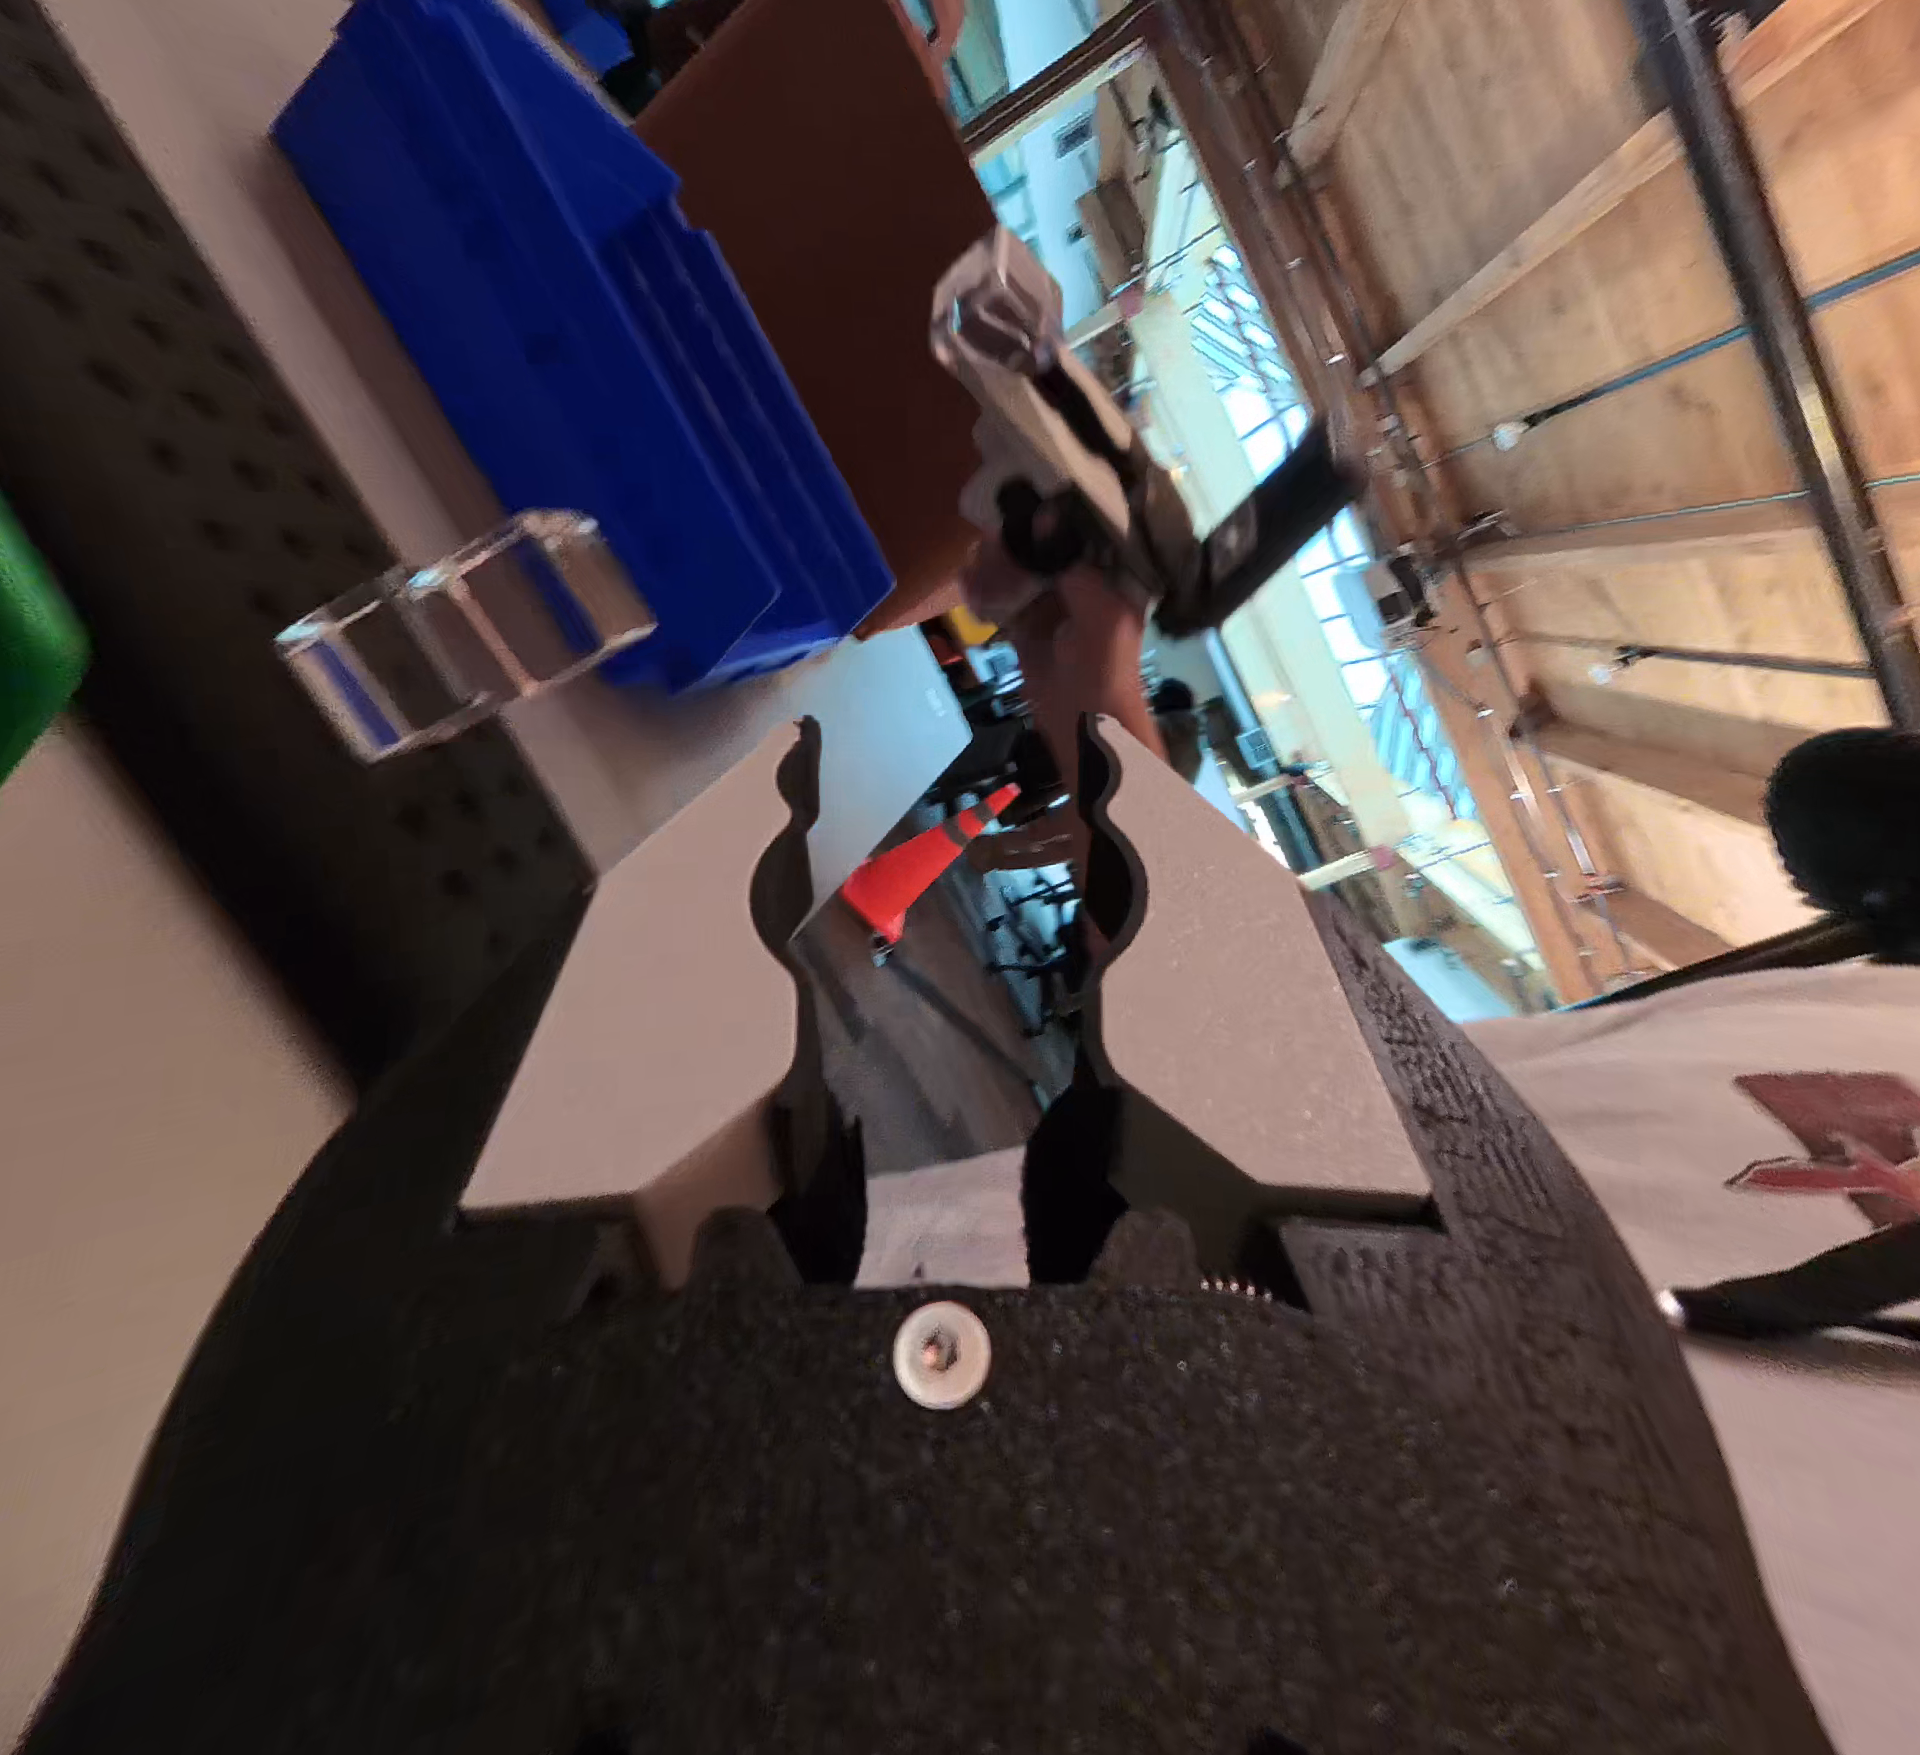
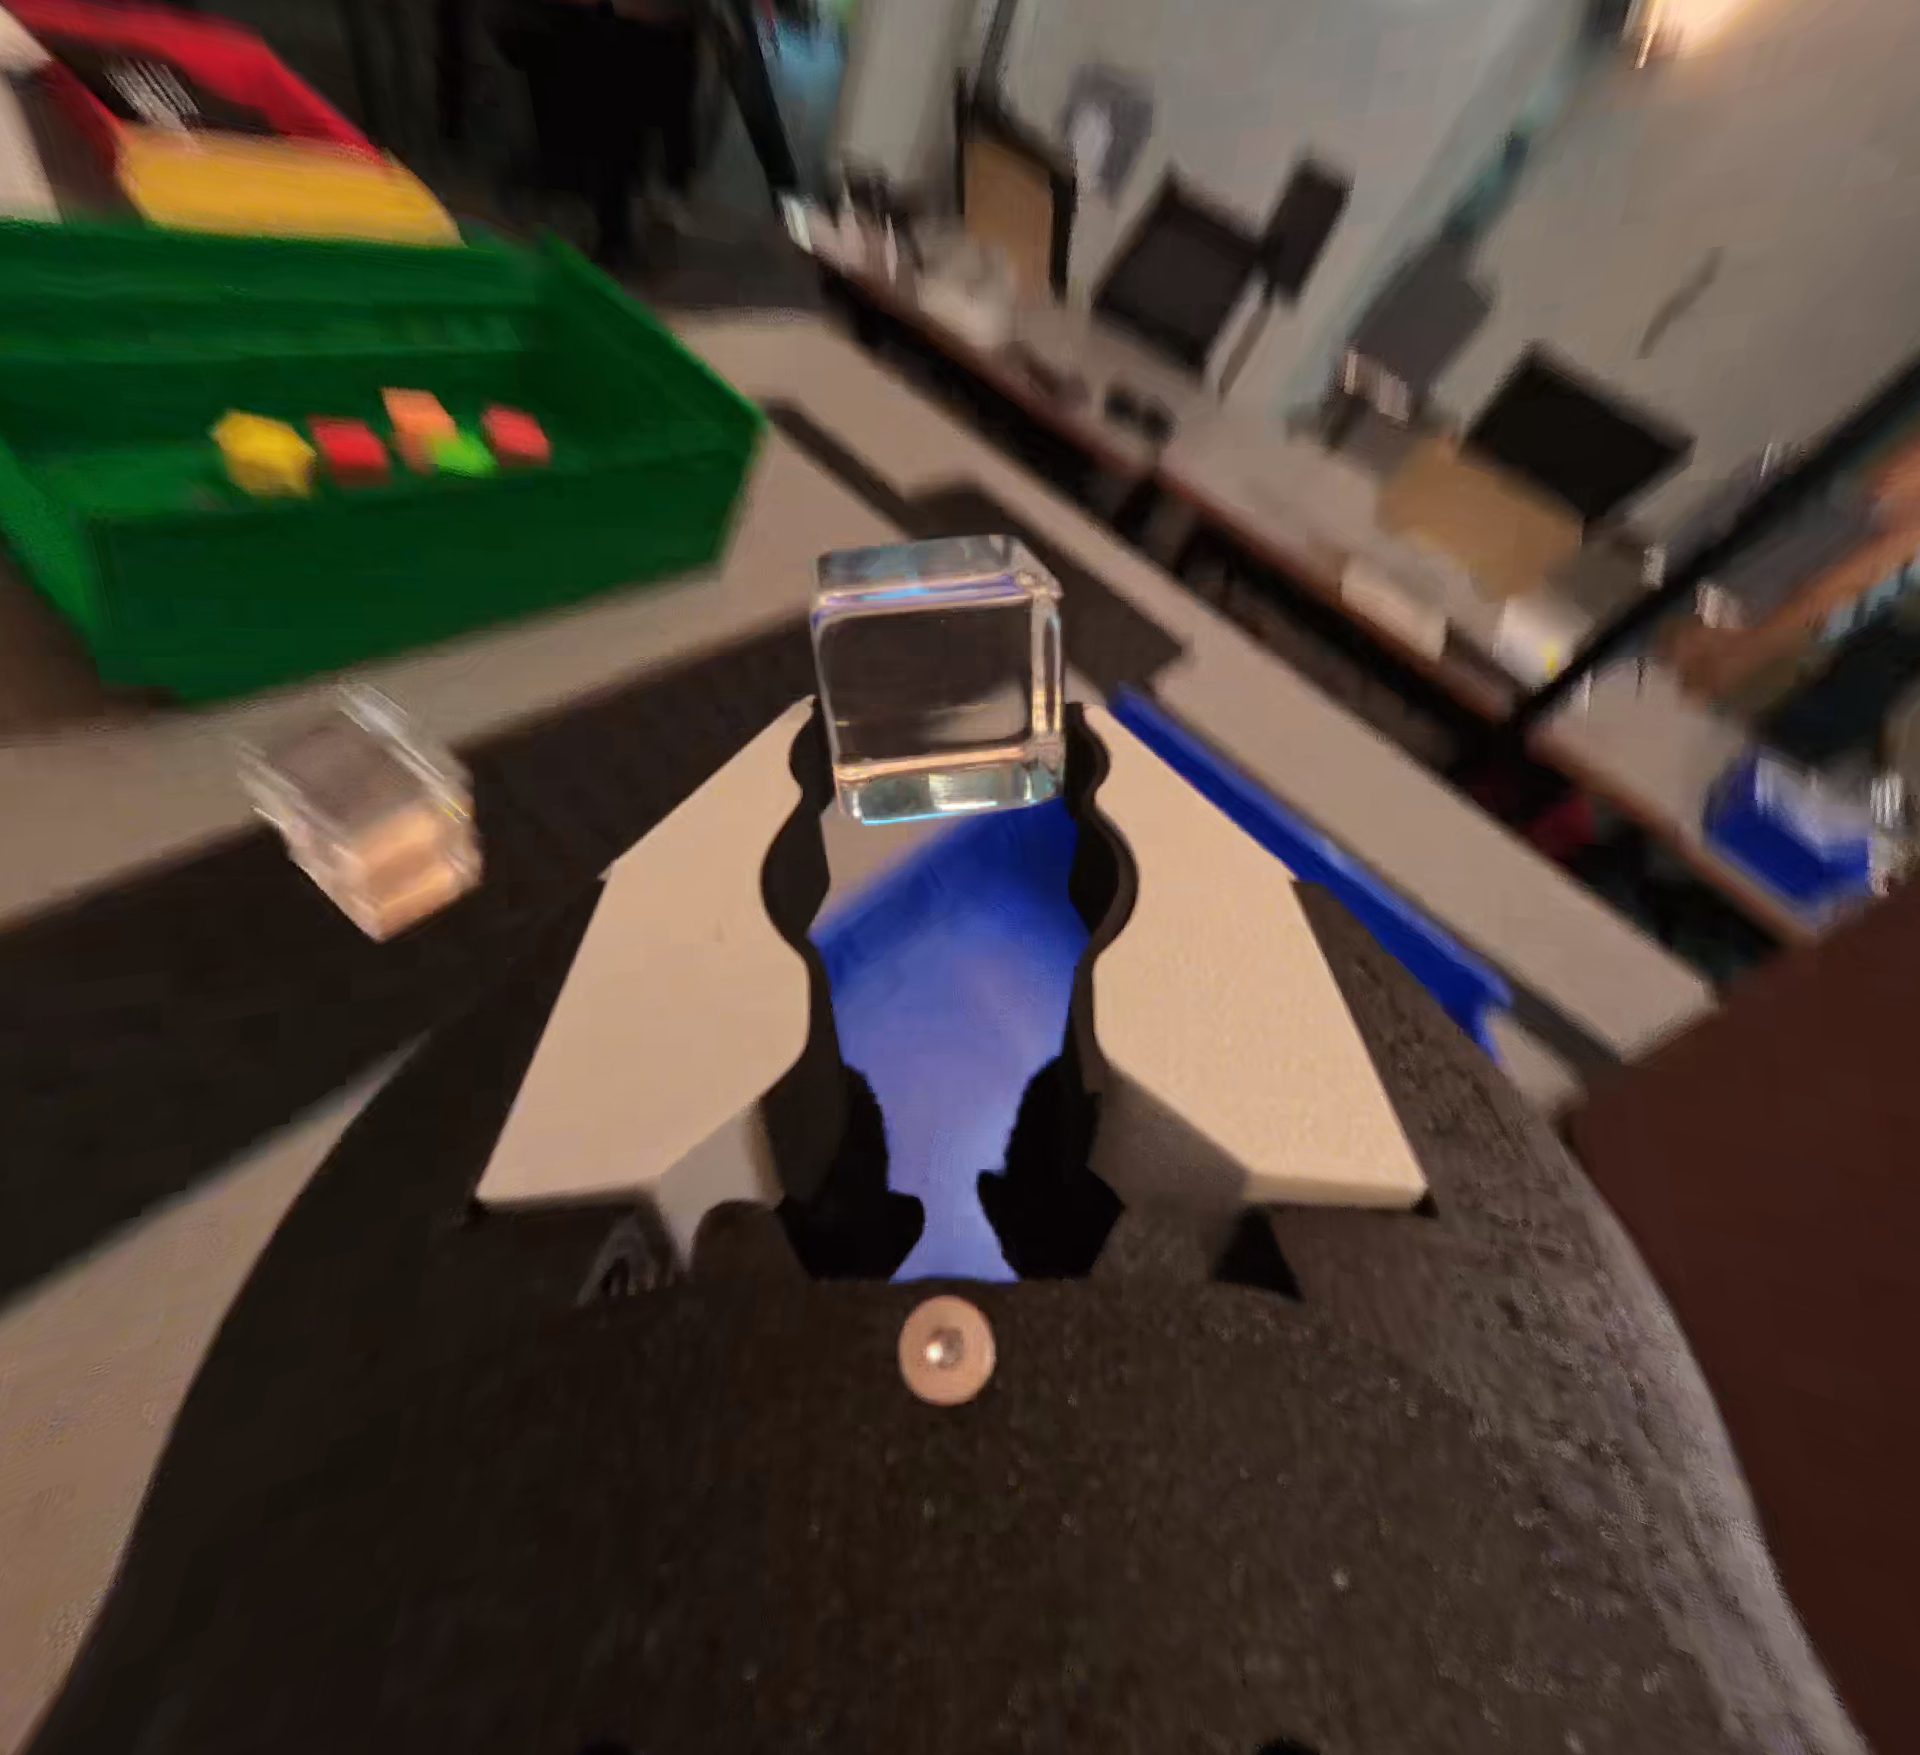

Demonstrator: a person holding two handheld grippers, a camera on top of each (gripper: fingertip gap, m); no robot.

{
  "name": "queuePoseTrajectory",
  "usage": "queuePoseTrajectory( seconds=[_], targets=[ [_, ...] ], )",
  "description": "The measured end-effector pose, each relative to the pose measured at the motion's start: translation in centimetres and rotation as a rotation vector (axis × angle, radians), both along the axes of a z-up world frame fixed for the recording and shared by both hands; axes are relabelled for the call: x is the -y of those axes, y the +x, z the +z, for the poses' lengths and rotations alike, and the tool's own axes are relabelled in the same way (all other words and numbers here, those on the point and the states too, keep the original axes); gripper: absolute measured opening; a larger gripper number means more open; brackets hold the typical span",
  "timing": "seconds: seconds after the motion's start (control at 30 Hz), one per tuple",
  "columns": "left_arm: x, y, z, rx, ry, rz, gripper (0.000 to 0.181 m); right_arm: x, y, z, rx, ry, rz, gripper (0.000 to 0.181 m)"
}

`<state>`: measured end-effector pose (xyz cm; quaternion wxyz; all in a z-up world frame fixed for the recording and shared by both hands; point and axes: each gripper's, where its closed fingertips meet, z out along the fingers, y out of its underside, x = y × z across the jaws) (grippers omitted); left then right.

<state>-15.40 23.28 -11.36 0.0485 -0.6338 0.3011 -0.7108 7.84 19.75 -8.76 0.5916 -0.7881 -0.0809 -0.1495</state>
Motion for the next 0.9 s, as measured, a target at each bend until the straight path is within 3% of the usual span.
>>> queuePoseTrajectory(
  seconds=[0.1,0.2,0.3,0.4,0.5,0.73,0.8,0.9],
  targets=[
    [0.3,-2.3,-2.5,-0.088,0.059,0.016,0.051,1.3,7.8,-5.5,-0.039,-0.387,-0.169,0.043],
    [0.9,-3.4,-4.1,-0.137,0.060,0.011,0.051,2.6,11.7,-12.5,-0.181,-0.741,-0.220,0.043],
    [1.9,-3.8,-5.4,-0.199,0.162,-0.023,0.050,3.9,13.7,-17.0,-0.271,-0.985,-0.271,0.042],
    [2.7,-4.2,-7.8,-0.355,0.448,-0.099,0.051,4.3,14.2,-19.1,-0.289,-1.105,-0.289,0.043],
    [3.0,-3.8,-8.5,-0.444,0.627,-0.146,0.052,5.3,14.0,-20.4,-0.274,-1.218,-0.288,0.043],
    [0.8,2.0,-5.5,-0.424,0.937,-0.188,0.062,5.5,13.5,-20.3,-0.264,-1.212,-0.282,0.045],
    [0.2,4.6,-5.0,-0.411,1.024,-0.224,0.066,5.5,13.4,-19.4,-0.269,-1.147,-0.309,0.055],
    [-0.6,7.3,-5.9,-0.474,1.173,-0.346,0.087,5.9,12.9,-16.1,-0.251,-0.967,-0.384,0.065]
  ],
)
